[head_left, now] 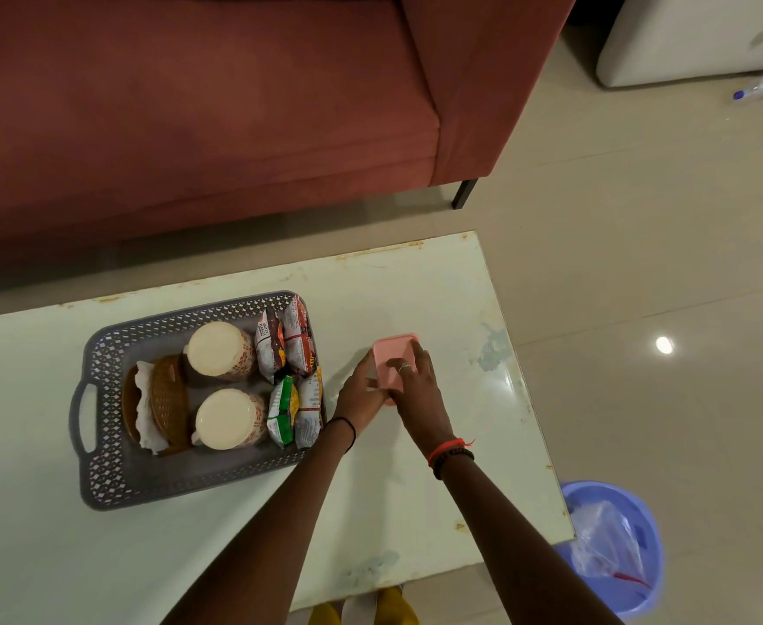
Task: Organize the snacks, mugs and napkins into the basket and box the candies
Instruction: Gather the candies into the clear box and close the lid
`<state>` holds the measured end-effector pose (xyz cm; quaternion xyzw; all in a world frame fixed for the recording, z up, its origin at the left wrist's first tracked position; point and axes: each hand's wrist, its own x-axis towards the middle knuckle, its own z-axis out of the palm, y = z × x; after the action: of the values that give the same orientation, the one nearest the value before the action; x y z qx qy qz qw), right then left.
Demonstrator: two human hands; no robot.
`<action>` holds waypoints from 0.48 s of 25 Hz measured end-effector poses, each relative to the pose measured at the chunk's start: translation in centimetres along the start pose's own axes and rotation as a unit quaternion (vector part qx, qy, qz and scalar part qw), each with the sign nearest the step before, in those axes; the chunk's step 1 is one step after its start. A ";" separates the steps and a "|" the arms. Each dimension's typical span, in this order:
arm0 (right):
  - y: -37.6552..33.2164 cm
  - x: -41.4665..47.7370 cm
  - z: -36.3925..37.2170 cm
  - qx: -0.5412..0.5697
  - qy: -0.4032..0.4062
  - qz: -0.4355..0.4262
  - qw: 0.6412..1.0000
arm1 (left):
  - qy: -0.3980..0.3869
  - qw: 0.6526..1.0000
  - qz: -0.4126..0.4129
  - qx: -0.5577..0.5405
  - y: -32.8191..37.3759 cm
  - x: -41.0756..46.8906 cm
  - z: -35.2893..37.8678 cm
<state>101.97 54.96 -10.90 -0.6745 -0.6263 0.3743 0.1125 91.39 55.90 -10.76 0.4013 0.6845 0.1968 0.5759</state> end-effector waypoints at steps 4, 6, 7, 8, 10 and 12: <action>0.5 0.0 0.1 -0.009 -0.003 -0.005 1.000 | 0.025 0.984 0.051 0.169 0.2 -0.6 0.1; 0.7 0.0 0.2 -0.012 -0.007 -0.006 1.000 | 0.021 0.946 0.113 0.305 0.3 -0.8 0.3; 0.7 0.0 0.3 -0.014 -0.011 -0.006 1.000 | 0.008 0.925 0.134 0.356 0.3 -0.8 0.3; 0.7 0.0 0.3 -0.017 -0.016 -0.006 1.000 | 0.004 0.909 0.142 0.393 0.3 -0.9 0.4; 0.7 0.0 0.5 -0.030 -0.019 -0.014 0.999 | 0.030 0.887 0.146 0.437 0.2 -1.0 0.6; 0.8 -0.1 0.6 -0.041 -0.017 -0.020 0.999 | 0.055 0.868 0.157 0.467 0.5 -0.9 1.1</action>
<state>102.23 54.57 -11.77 -0.6598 -0.6561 0.3572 0.0816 92.58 55.33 -10.08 0.7144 0.6549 -0.0360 0.2438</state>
